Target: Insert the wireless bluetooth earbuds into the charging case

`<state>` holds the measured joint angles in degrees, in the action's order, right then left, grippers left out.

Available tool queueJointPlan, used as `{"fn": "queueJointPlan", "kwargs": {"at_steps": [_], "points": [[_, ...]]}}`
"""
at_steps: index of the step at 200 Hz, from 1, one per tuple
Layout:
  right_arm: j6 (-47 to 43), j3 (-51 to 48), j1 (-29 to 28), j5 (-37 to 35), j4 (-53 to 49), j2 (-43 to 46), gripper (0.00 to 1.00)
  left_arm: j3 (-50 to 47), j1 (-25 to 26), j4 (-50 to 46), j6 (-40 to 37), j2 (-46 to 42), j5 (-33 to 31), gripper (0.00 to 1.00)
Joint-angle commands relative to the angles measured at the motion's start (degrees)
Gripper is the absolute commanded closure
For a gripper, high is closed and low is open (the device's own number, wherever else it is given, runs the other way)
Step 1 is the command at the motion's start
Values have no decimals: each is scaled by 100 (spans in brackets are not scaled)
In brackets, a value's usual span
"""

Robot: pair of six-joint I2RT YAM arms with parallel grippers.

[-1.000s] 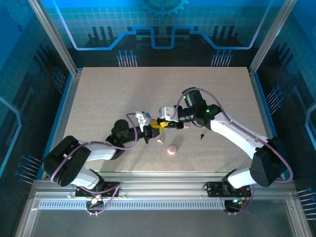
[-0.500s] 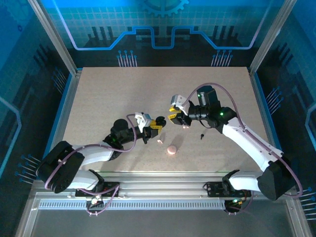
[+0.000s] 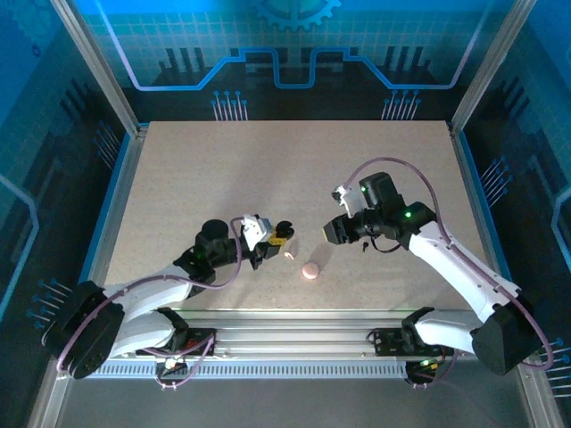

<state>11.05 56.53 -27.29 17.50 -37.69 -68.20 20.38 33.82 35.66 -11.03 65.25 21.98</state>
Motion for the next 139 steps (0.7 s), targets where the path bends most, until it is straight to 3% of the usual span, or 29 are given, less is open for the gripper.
{"fn": "queueJointPlan", "kwargs": {"at_steps": [1,31,58,139], "points": [[754,140,142,-402,-1051,-135,59,-60,34,-545,-313,-392,-96,85],[1337,253,448,-861,-1535,-442,59,-152,45,-679,-308,-744,-271,85],[1630,322,997,-833,-1787,-821,59,-166,63,-803,-332,-862,-333,85],[1364,927,1521,-1603,-2193,-2250,63,19,77,-1044,-220,-850,-343,85]]}}
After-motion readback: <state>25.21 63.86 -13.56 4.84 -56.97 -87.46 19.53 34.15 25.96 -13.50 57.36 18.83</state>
